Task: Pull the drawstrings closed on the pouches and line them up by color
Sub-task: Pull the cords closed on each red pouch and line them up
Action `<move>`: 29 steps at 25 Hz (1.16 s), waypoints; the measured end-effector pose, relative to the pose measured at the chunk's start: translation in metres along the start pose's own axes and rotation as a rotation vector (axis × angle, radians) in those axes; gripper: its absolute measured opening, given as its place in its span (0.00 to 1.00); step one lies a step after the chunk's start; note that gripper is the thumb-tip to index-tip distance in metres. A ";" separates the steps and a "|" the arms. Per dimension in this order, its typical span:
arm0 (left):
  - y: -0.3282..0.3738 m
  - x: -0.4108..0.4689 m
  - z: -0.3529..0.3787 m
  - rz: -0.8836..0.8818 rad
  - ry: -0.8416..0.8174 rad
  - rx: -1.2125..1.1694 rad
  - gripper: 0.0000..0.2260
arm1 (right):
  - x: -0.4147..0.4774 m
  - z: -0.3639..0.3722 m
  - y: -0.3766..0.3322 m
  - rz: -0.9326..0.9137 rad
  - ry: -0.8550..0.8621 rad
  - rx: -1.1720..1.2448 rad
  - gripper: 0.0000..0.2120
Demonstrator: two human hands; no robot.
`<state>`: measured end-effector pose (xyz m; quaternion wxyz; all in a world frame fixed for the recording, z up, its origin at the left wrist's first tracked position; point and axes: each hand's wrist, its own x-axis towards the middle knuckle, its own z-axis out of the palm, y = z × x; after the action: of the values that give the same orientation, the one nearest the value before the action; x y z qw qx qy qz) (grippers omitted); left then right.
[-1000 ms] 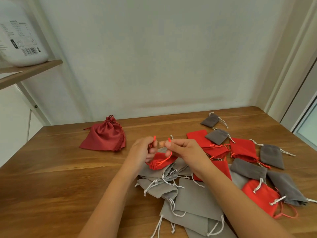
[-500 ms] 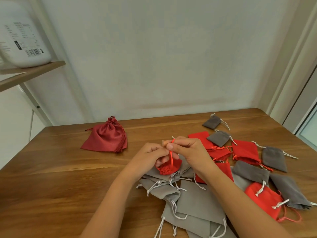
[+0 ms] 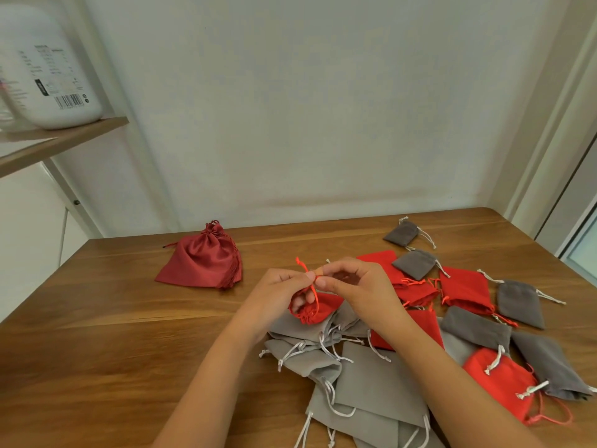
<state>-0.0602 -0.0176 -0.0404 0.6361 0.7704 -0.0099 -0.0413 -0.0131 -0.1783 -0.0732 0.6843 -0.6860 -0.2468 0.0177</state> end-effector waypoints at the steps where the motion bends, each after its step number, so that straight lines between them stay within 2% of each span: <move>1: -0.001 0.000 0.000 -0.018 -0.008 -0.022 0.16 | 0.000 0.000 0.002 -0.025 0.021 -0.077 0.06; 4: -0.002 0.002 -0.002 -0.092 -0.010 -0.195 0.09 | 0.001 0.000 0.001 -0.109 0.020 -0.156 0.05; 8: -0.004 0.005 -0.008 -0.117 0.040 -0.428 0.09 | 0.000 -0.001 -0.005 -0.030 -0.070 0.001 0.07; 11: -0.004 0.006 -0.008 -0.092 0.026 -0.479 0.08 | 0.000 0.000 -0.003 0.042 -0.113 -0.070 0.15; 13: -0.003 0.004 -0.007 -0.072 -0.011 -0.464 0.08 | 0.000 -0.001 -0.003 0.058 -0.119 -0.148 0.12; 18: -0.002 0.001 -0.010 0.028 -0.054 -0.336 0.04 | 0.000 -0.004 -0.005 0.043 -0.102 -0.188 0.01; 21: -0.003 0.003 -0.011 0.137 0.084 -0.108 0.03 | 0.002 -0.006 -0.005 0.041 -0.077 -0.136 0.02; 24: -0.004 0.004 -0.005 0.246 0.244 0.097 0.07 | 0.000 -0.006 -0.006 0.036 -0.073 -0.118 0.02; 25: -0.006 0.004 -0.003 0.283 0.293 0.158 0.08 | 0.000 -0.005 -0.008 0.037 -0.068 -0.100 0.02; 29: -0.014 0.004 0.007 0.476 0.401 0.361 0.08 | -0.001 -0.003 -0.012 0.019 -0.011 -0.132 0.17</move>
<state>-0.0575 -0.0224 -0.0555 0.4708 0.8393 -0.0710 0.2625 -0.0163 -0.1821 -0.0617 0.6361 -0.7318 -0.2445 0.0118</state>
